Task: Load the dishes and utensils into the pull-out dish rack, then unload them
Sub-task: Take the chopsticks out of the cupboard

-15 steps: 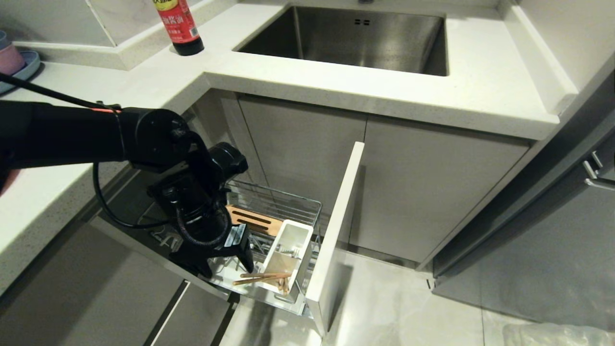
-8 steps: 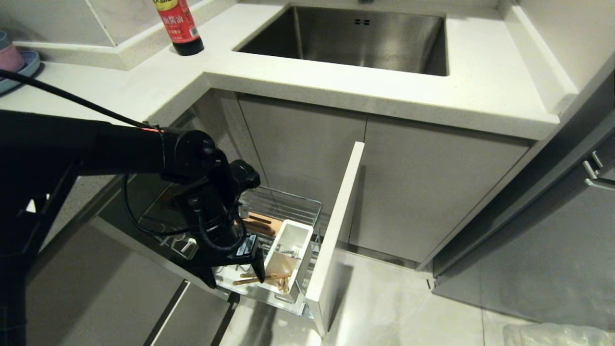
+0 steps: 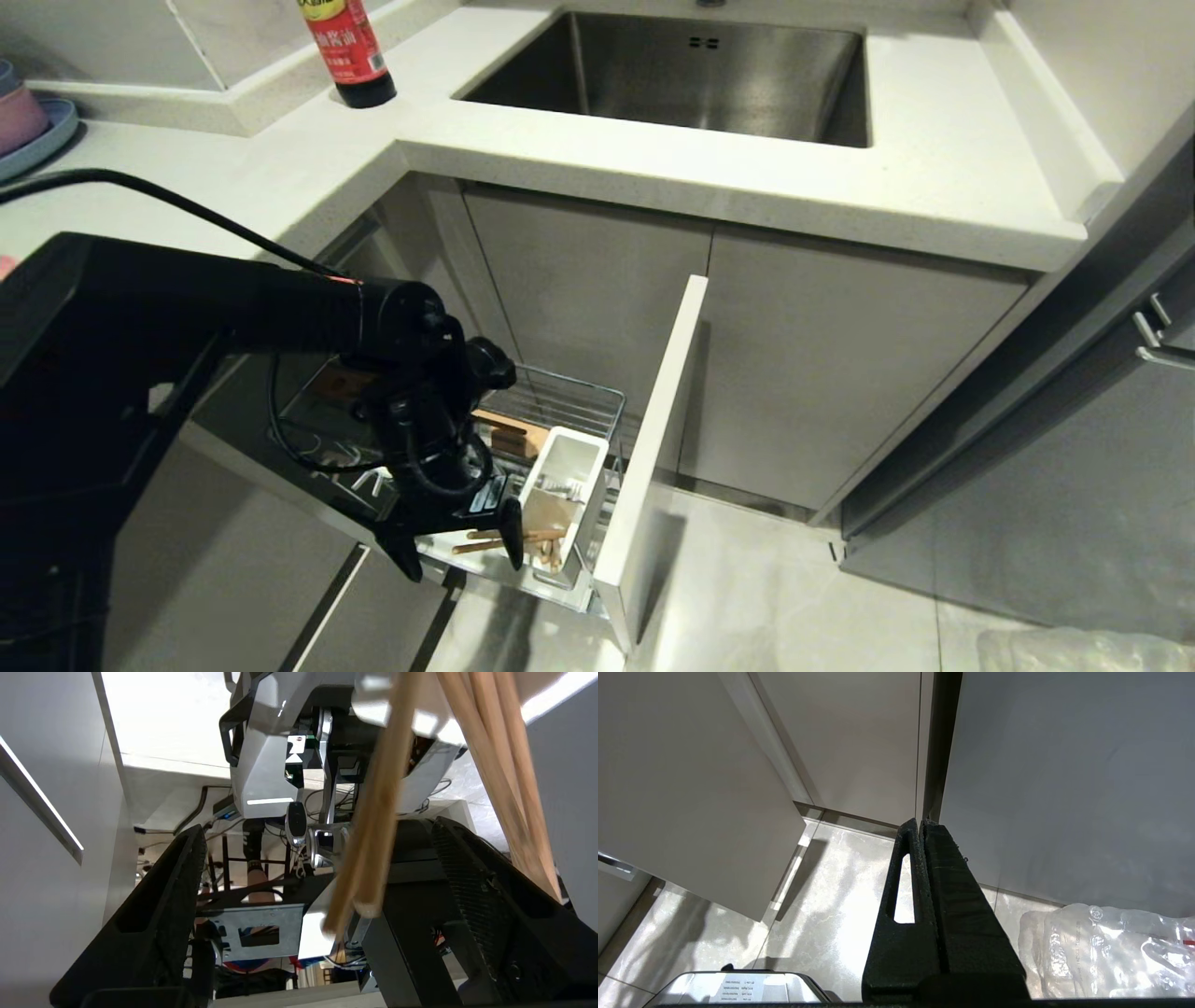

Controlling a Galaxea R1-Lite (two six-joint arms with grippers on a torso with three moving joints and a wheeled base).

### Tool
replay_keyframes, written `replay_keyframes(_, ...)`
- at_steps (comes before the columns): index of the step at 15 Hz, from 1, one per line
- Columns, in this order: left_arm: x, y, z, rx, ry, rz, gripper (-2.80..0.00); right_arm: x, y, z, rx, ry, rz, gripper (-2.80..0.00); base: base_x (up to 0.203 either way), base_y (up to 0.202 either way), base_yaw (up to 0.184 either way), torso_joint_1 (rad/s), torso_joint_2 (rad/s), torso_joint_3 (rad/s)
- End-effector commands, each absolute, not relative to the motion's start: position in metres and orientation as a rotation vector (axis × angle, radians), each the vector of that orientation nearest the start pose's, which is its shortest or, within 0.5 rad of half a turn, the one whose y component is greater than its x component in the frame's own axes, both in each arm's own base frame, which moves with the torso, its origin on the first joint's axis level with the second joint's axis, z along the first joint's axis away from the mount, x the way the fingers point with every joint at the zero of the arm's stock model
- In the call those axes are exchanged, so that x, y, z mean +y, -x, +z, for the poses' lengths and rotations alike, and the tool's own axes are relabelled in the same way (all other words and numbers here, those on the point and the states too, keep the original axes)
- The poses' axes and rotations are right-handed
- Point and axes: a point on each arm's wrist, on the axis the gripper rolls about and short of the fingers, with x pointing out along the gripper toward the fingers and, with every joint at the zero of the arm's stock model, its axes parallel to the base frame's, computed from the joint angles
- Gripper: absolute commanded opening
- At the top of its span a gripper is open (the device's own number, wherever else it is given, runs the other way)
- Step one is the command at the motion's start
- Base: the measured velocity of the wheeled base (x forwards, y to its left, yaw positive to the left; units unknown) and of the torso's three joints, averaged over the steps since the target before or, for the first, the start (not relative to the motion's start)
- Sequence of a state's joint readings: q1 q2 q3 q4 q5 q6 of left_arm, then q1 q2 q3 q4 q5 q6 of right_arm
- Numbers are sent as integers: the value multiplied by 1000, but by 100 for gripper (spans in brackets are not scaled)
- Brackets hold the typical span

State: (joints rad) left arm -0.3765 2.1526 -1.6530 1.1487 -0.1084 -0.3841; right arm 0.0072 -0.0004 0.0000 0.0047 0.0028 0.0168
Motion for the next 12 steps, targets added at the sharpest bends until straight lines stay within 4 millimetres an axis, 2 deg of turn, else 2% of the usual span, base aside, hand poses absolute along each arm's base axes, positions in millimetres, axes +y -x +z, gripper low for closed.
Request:
replay_keyframes(1, -128, -326, 123, 1705, 72, -32, 0, 0, 23, 75, 3, -17, 11, -280, 0, 0, 0, 0, 0, 0)
replay_keyframes(9, -126, -340, 107, 1766, 143, -71, 0, 0, 23, 75, 4, -17, 11, -280, 0, 0, 0, 0, 0, 0)
replay_keyframes(12, -124, -339, 108, 1800, 150, -65, 0, 0, 23, 75, 4, -17, 11, -280, 0, 0, 0, 0, 0, 0)
